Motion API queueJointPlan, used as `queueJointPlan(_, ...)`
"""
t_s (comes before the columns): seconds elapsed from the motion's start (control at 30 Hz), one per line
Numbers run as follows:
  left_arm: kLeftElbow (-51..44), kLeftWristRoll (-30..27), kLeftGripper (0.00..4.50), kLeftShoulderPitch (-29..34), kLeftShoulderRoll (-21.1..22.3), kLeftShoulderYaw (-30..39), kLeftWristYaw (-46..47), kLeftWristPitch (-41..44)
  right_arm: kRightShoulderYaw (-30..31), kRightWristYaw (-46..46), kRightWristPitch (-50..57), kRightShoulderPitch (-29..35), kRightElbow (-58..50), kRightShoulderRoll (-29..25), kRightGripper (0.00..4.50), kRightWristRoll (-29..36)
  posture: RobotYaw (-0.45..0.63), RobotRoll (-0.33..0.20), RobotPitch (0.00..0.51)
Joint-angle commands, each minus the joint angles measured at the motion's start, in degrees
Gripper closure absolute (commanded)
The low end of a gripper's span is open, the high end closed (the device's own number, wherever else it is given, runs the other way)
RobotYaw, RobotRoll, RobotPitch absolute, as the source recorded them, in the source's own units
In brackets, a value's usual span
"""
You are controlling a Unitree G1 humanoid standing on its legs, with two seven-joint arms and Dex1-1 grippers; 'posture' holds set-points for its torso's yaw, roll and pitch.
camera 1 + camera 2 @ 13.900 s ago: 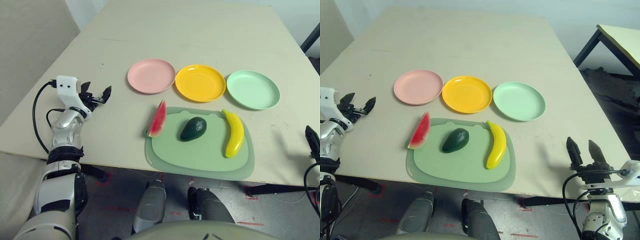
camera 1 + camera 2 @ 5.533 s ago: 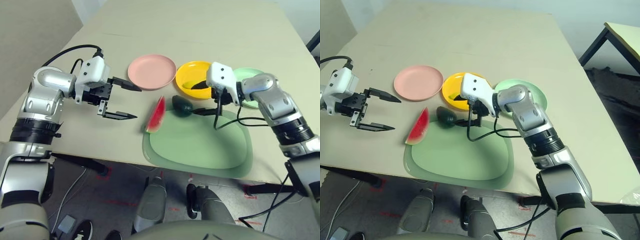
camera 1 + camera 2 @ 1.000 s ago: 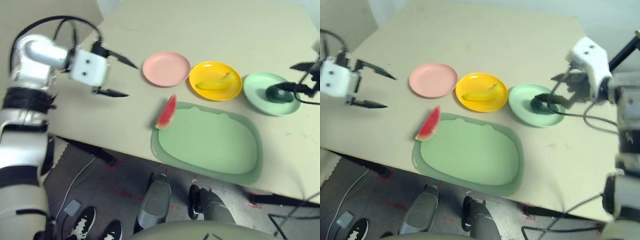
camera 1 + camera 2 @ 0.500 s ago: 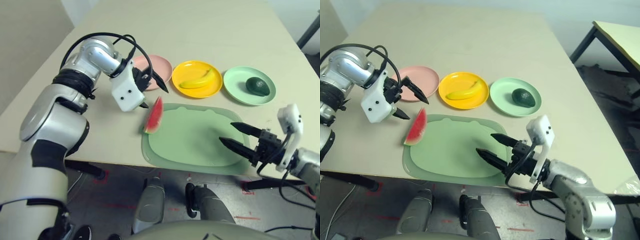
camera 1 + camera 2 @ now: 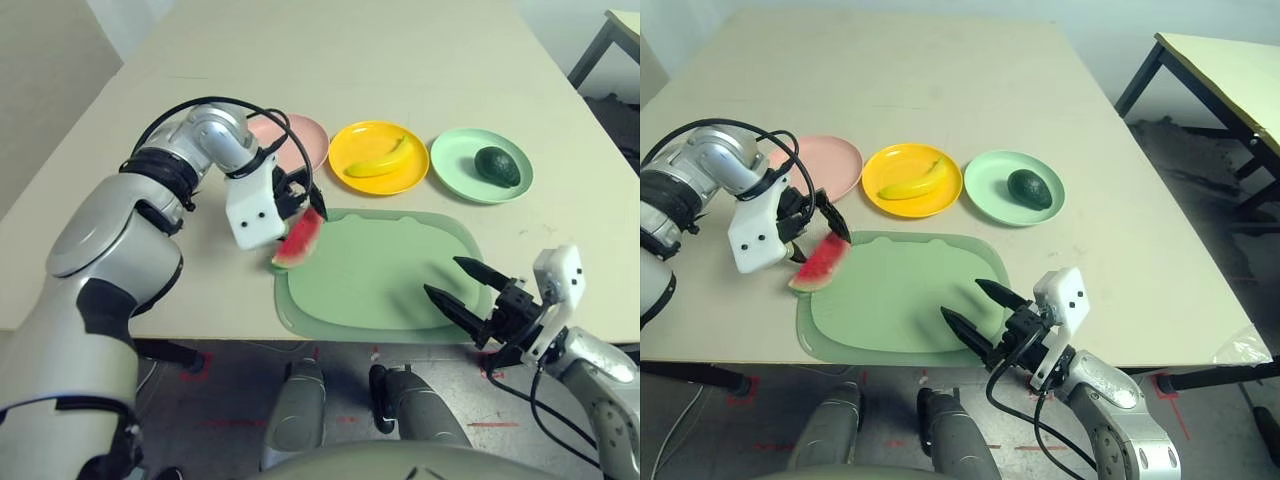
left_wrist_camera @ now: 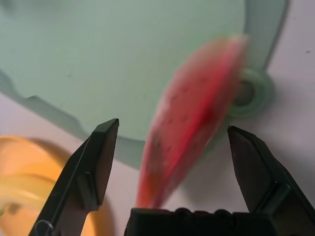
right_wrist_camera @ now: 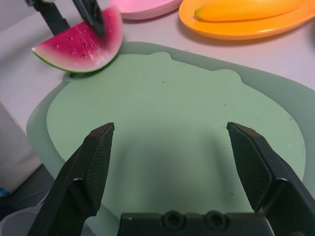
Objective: Place the fruits into color-matched plates.
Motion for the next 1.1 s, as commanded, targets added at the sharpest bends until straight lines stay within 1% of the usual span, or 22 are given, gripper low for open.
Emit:
queueJointPlan(0.03, -0.5, -0.1, 0.0, 0.9, 0.0, -2.5, -0.6, -0.4, 0.3, -0.7, -0.2, -0.3, 0.5, -1.5, 0.02, 1.3, 0.1, 0.0, 0.176)
queueJointPlan(0.13, 0.2, 0.6, 0.0, 0.9, -0.4, -2.6, -0.6, 0.9, 0.4, -1.2, -0.1, -0.4, 0.4, -2.1, 0.02, 2.1, 0.1, 0.0, 0.178)
queueJointPlan(0.23, 1.2, 1.7, 0.59, 0.7, -1.1, -1.8, -0.6, 3.8, 0.6, -1.5, -0.3, 0.0, 0.1, -2.5, 0.0, 2.7, 0.1, 0.0, 0.178)
queueJointPlan(0.37, 1.7, 2.6, 1.95, 0.7, -1.7, -0.6, -0.6, 7.3, 1.3, -1.8, -0.6, 0.5, -0.4, -3.0, 0.0, 2.8, 0.1, 0.0, 0.18)
queueJointPlan(0.4, 1.7, 2.8, 2.35, 0.7, -1.7, -0.5, -0.6, 7.9, 1.5, -1.8, -0.8, 0.7, -0.5, -3.1, 0.0, 2.8, 0.1, 0.0, 0.18)
queueJointPlan(0.47, 1.6, 3.0, 2.83, 0.6, -1.7, -0.3, -0.6, 8.6, 2.0, -1.9, -1.1, 0.7, -0.2, -3.3, 0.0, 2.7, 0.1, 0.0, 0.18)
queueJointPlan(0.63, 0.8, 0.9, 3.22, 0.1, -1.1, 1.0, -0.6, 11.5, 3.2, -1.9, -2.6, 0.9, 0.8, -3.5, 0.0, 2.3, 0.11, 0.0, 0.181)
queueJointPlan(0.77, 0.6, -1.9, 3.23, -1.2, 0.2, 2.9, -0.6, 15.4, 3.5, -2.0, -3.3, 1.0, 0.7, -3.7, 0.0, 2.8, 0.11, 0.0, 0.182)
queueJointPlan(0.9, 0.3, -5.4, 3.23, -2.4, 2.3, 5.0, -0.6, 21.4, 3.8, -2.0, -3.2, 0.6, 0.3, -3.9, 0.0, 3.4, 0.12, 0.0, 0.181)
queueJointPlan(1.0, -0.3, -6.8, 3.23, -2.6, 3.4, 5.6, -0.6, 23.6, 4.5, -1.8, -3.5, 0.1, 0.9, -3.9, 0.0, 3.1, 0.13, 0.0, 0.18)
queueJointPlan(1.1, -1.3, -9.5, 3.23, -3.0, 4.2, 6.9, -0.6, 26.5, 5.0, -1.8, -3.7, -0.4, 1.2, -3.9, 0.0, 3.1, 0.14, 0.0, 0.18)
